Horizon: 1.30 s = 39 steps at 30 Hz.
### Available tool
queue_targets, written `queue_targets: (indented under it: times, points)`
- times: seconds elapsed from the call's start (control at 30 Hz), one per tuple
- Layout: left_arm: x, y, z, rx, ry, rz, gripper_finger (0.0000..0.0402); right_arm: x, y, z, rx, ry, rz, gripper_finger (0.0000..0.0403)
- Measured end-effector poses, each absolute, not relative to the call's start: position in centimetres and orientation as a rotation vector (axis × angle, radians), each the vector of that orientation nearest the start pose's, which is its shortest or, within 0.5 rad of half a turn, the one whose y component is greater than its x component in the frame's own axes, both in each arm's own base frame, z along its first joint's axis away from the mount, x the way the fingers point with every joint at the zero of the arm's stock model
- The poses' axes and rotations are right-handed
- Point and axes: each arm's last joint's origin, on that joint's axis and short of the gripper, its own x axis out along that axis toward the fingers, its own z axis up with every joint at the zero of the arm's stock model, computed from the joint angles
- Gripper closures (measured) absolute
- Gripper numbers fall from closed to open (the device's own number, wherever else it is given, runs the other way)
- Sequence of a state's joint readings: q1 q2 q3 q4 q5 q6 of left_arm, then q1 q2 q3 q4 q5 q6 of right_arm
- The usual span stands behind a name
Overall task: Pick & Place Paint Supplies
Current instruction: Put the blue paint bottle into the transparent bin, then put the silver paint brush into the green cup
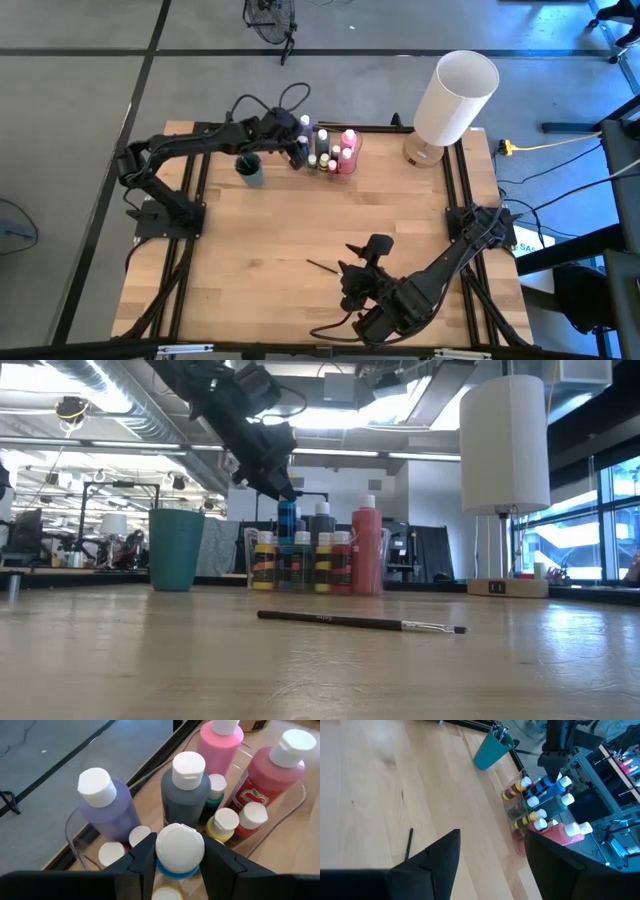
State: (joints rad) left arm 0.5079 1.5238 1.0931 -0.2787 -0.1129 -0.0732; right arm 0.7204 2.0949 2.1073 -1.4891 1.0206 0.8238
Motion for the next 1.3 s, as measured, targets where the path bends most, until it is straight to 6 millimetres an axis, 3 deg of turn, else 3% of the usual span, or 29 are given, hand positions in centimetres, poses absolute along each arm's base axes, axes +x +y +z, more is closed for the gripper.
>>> queue_targets:
  times: [0.63,1.1,1.3]
  points:
    - [30.5,17.5,21.0,-0.243,0.792,0.606,0.0266,32.0,24.8,31.3,-0.377,0.740,-0.573,0.0181]
    - [30.3,17.5,21.5,-0.267,0.768,0.646,0.0254,32.0,24.7,31.3,-0.379,0.741,-0.575,0.0180]
    - [29.7,17.1,23.5,-0.259,0.701,0.649,0.0252,32.0,24.7,31.3,-0.379,0.741,-0.575,0.0180]
